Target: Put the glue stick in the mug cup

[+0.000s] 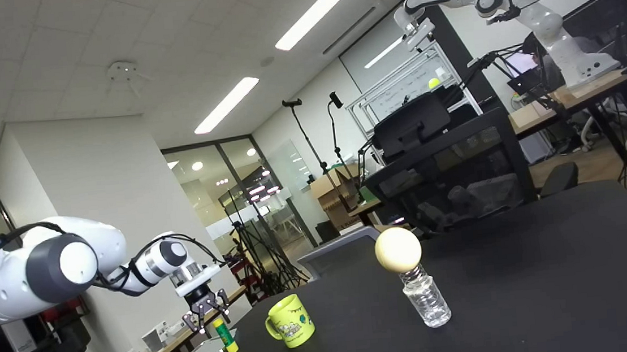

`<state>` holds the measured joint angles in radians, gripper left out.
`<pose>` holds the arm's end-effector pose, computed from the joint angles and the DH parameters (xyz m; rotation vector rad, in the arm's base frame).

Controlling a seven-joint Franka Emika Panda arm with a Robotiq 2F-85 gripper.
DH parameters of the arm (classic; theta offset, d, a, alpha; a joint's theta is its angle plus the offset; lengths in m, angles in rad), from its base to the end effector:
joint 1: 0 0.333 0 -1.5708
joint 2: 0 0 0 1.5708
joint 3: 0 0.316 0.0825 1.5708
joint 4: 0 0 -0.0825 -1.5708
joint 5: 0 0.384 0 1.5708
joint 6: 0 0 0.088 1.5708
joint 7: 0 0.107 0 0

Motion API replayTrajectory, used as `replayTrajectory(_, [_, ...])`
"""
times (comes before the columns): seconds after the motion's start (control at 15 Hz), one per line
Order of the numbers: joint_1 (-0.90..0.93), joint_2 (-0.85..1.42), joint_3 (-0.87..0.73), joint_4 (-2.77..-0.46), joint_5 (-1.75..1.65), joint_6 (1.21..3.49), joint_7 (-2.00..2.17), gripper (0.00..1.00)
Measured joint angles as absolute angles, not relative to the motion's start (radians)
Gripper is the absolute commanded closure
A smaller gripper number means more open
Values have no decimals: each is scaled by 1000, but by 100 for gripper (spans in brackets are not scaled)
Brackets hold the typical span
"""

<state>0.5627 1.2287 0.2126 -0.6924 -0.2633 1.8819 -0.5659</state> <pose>0.6402 0.4796 0.2035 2.4721 1.8560 -0.0330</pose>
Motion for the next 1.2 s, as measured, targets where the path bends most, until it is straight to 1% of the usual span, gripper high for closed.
replayTrajectory(0.27, [563, 1229, 208, -653, -237, 1835, -567, 88])
replayTrajectory(0.33, [563, 1230, 206, -640, -232, 1830, -567, 95])
replayTrajectory(0.4, [562, 1229, 206, -631, -231, 1830, -568, 99])
replayTrajectory(0.53, [561, 1227, 206, -618, -231, 1832, -568, 100])
replayTrajectory(0.6, [560, 1224, 206, -611, -231, 1833, -568, 74])
replayTrajectory(0.73, [557, 1216, 206, -596, -232, 1834, -568, 72])
replayTrajectory(0.8, [555, 1211, 206, -590, -233, 1834, -568, 67])
replayTrajectory(1.2, [553, 1192, 203, -587, -234, 1819, -567, 24])
